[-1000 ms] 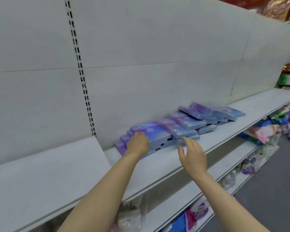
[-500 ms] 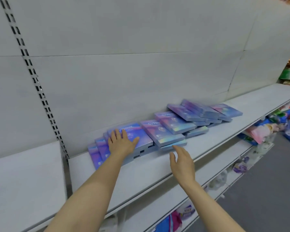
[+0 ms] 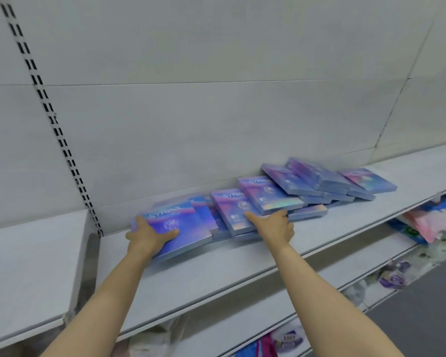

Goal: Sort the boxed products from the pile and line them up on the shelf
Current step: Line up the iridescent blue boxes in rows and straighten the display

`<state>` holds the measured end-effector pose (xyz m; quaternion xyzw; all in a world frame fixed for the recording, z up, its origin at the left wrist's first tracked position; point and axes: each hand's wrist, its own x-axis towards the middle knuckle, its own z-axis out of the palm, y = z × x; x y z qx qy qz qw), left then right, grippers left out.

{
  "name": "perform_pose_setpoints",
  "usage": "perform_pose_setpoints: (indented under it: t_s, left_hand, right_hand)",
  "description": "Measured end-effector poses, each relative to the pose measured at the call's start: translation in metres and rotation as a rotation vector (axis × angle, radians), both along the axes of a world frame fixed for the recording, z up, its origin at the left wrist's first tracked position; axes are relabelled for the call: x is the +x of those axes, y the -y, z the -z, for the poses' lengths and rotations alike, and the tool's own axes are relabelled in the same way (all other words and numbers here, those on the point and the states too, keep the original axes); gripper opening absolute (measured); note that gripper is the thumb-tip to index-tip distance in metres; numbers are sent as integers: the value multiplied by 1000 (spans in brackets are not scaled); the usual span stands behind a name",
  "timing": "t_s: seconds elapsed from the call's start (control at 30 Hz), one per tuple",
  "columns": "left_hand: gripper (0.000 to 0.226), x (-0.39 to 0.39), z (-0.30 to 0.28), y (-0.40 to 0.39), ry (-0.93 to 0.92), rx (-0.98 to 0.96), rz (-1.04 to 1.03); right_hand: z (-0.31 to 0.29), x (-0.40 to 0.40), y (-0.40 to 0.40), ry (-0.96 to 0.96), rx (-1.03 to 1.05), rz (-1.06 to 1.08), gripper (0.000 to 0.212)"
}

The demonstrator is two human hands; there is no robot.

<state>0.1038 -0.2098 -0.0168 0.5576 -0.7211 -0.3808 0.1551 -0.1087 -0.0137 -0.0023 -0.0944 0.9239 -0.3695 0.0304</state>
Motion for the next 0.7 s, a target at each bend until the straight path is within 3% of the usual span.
perform_pose_setpoints:
  t_s: [0.1, 0.23, 0.43, 0.5, 0.57, 0.7]
  left_hand:
    - [112, 8, 6, 3, -132, 34, -54]
    - [102, 6, 9, -8, -192, 36, -105]
    - [98, 12, 2, -12, -261, 39, -152]
    - [97, 16, 3, -11, -290, 48, -161]
    - [91, 23, 8, -9, -362, 55, -176]
    - [63, 36, -8, -21, -662, -2, -235]
  right_hand:
    - [7, 7, 7, -59, 99, 23, 115]
    - [18, 34, 18, -201, 170, 5, 96]
    - [5, 61, 21, -71, 184, -27, 85]
    - [-1, 56, 18, 127, 58, -30, 81]
    - [5, 47, 17, 333, -198, -22, 75]
    - [12, 42, 3, 435, -569, 20, 21]
